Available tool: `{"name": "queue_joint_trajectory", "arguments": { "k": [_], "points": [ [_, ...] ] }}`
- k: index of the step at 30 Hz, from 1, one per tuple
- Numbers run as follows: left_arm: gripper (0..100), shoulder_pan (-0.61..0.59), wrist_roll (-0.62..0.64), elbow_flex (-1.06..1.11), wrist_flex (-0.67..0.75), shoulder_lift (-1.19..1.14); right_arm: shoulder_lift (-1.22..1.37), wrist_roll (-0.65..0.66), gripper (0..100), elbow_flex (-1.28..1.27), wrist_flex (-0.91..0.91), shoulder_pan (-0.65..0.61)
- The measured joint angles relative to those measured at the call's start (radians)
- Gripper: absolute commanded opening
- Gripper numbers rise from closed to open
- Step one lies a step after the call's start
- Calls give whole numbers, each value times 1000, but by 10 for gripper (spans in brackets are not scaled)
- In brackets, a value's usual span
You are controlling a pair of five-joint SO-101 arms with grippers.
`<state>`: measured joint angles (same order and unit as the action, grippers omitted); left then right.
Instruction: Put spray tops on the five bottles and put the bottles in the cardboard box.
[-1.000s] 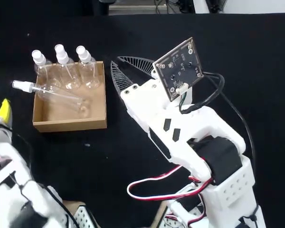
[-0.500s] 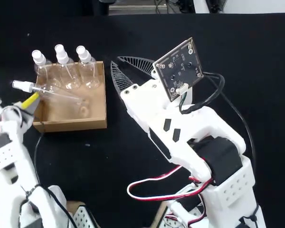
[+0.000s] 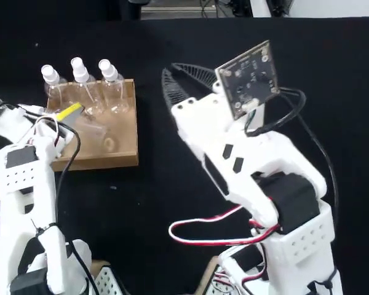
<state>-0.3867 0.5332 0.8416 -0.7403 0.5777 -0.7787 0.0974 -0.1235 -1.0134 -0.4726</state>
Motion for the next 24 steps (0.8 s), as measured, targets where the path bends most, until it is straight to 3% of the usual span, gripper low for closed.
{"name": "queue_joint_trajectory", "arguments": {
  "k": [10, 24],
  "points": [
    [424, 6, 121, -2, 14, -58, 0, 0, 11, 18, 0, 3],
    [424, 35, 153, -133, 14, -299, 0, 0, 11, 18, 0, 3]
  ]
}}
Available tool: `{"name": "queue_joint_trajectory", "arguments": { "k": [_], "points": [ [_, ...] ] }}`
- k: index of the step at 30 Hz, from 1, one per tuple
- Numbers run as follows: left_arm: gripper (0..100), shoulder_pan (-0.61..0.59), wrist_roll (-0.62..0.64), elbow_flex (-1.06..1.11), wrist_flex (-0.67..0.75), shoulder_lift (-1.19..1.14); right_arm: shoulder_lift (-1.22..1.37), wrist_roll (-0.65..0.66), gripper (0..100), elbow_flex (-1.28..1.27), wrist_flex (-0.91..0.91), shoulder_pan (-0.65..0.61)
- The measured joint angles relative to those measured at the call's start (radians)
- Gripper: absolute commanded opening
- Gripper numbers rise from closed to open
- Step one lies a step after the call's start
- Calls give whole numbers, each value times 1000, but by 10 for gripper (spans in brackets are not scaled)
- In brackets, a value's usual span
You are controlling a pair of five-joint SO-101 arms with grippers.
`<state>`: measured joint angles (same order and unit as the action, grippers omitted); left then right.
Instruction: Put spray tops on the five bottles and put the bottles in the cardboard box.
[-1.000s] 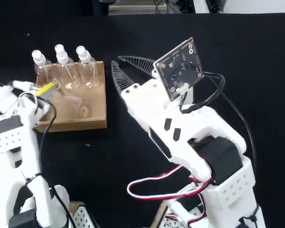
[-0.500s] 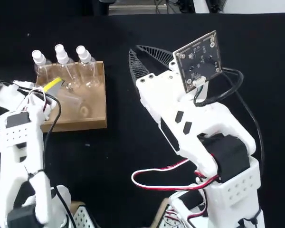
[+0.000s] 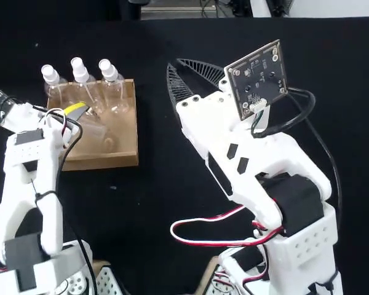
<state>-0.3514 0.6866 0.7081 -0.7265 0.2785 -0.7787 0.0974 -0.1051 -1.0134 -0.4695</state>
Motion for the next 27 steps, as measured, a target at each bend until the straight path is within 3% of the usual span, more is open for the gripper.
{"name": "queue_joint_trajectory", "arguments": {
  "k": [12, 19, 27],
  "points": [
    [419, 0, 49, -20, 63, -92, 0, 0, 11, 0, 0, 0],
    [299, 8, 49, -20, 66, -92, 0, 0, 11, 0, 0, 0],
    [285, 11, 51, -20, 66, -92, 0, 0, 11, 0, 0, 0]
  ]
}}
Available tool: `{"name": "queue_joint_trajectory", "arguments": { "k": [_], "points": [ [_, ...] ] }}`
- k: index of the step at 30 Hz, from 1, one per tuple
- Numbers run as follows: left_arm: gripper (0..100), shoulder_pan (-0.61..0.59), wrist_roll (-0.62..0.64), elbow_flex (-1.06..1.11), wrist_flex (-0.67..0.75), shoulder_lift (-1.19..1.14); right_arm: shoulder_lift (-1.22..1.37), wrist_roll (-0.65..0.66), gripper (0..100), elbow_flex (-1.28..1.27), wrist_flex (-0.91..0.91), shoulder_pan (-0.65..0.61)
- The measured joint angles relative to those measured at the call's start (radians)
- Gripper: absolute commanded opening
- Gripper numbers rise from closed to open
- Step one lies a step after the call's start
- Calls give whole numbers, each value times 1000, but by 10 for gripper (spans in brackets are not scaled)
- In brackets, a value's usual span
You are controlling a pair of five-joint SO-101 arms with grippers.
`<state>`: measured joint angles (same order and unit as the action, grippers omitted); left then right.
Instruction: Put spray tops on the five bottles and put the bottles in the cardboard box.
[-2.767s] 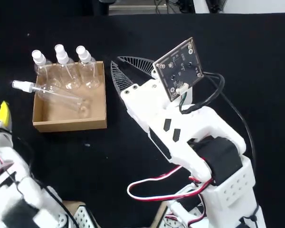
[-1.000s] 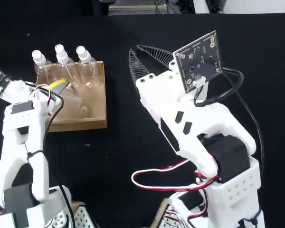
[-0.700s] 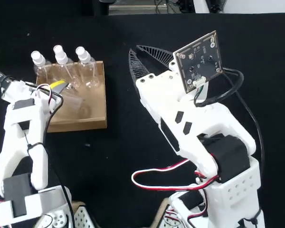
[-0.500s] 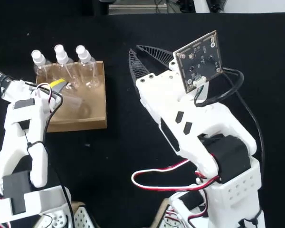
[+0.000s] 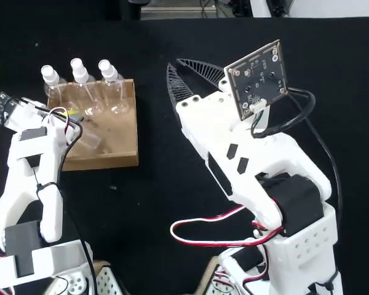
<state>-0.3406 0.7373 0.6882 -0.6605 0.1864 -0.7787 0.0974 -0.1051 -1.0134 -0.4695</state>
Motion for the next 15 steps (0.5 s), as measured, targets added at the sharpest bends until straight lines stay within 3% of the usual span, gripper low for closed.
{"name": "queue_joint_trajectory", "arguments": {
  "k": [6, 11, 15],
  "points": [
    [284, 0, 0, 0, -20, 0, 0, 0, 11, 0, 17, 0],
    [191, 0, 0, 0, -32, 0, 0, 0, 11, 0, 20, 0],
    [174, 3, 0, -3, -32, 0, 0, 0, 11, 0, 23, 0]
  ]
}}
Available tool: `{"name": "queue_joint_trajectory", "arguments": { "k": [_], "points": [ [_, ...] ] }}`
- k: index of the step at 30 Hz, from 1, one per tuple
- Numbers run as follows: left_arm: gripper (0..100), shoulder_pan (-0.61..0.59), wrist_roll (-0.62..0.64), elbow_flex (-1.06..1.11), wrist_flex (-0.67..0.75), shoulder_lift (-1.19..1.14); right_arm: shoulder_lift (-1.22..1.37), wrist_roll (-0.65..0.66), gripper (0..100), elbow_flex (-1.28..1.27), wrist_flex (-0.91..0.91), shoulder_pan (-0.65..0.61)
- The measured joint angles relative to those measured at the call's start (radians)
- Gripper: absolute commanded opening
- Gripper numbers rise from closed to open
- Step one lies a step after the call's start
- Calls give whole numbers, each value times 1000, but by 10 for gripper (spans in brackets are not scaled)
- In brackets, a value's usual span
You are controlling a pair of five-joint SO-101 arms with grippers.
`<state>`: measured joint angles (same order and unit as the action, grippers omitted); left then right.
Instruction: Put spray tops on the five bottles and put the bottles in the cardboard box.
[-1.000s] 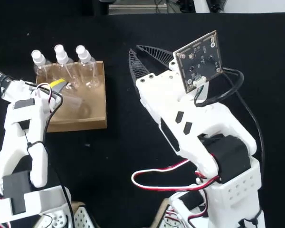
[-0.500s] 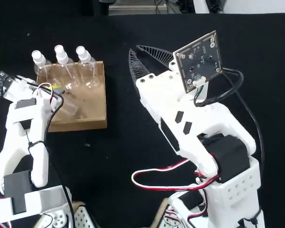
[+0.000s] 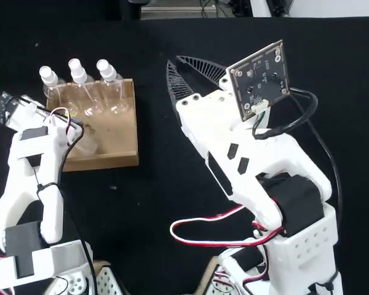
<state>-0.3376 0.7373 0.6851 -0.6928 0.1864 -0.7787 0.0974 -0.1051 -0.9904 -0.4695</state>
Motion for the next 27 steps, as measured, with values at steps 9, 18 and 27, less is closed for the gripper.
{"name": "queue_joint_trajectory", "arguments": {
  "k": [9, 18, 27],
  "points": [
    [170, 0, 0, -2, -5, 0, 0, 0, 11, 0, 0, 0],
    [170, -3, 3, 0, -26, 109, 0, 0, 11, 0, 0, 0],
    [170, -3, 5, 63, -28, 215, 0, 0, 11, 0, 0, 0]
  ]
}}
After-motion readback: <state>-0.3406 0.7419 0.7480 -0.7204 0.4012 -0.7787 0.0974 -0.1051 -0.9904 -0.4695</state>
